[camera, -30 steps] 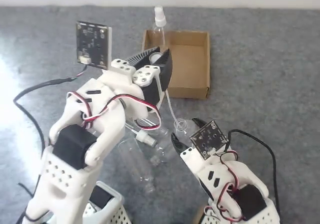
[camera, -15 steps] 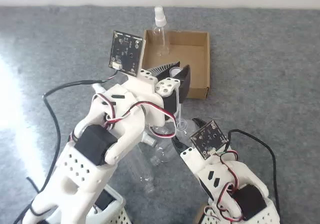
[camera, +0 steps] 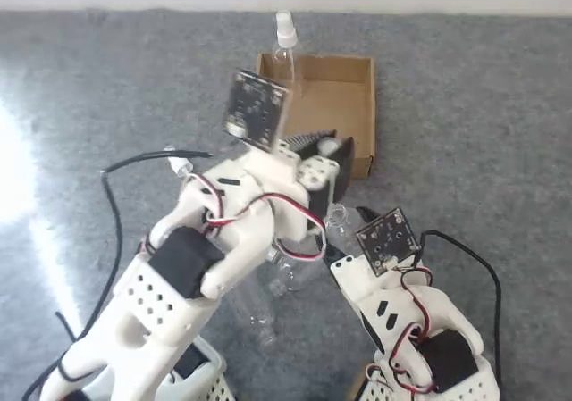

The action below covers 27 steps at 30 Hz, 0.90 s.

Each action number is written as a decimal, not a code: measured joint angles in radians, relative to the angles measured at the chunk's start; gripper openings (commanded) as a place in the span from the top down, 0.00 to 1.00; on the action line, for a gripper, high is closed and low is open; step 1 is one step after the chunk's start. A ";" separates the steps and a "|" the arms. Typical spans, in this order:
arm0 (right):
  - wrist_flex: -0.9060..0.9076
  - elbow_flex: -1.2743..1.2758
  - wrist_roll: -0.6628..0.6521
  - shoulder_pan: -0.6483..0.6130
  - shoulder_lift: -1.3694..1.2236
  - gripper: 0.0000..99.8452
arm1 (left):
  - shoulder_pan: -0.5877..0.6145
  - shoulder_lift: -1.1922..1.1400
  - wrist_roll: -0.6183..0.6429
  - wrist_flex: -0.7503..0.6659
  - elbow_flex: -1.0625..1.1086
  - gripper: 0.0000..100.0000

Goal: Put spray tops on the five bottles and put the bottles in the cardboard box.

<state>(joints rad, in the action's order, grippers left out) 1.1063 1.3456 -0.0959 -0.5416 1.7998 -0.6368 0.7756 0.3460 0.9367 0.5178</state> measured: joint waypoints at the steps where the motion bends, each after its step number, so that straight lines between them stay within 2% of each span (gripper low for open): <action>1: 0.000 0.000 0.003 0.002 0.000 0.93 | -0.011 0.000 -0.012 0.000 0.005 0.99; 8: 0.000 0.000 0.003 0.006 0.000 0.94 | -0.015 -0.002 -0.018 -0.068 0.092 0.99; 18: 0.000 0.000 0.003 0.006 0.000 0.97 | -0.017 -0.002 -0.018 -0.095 0.140 0.99; 27: -0.003 0.000 0.006 0.063 0.000 0.96 | -0.026 -0.002 -0.018 -0.161 0.219 0.98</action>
<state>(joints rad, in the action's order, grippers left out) 1.1032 1.3456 -0.0898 -0.4787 1.7998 -0.6628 0.7741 0.3276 0.7756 0.7373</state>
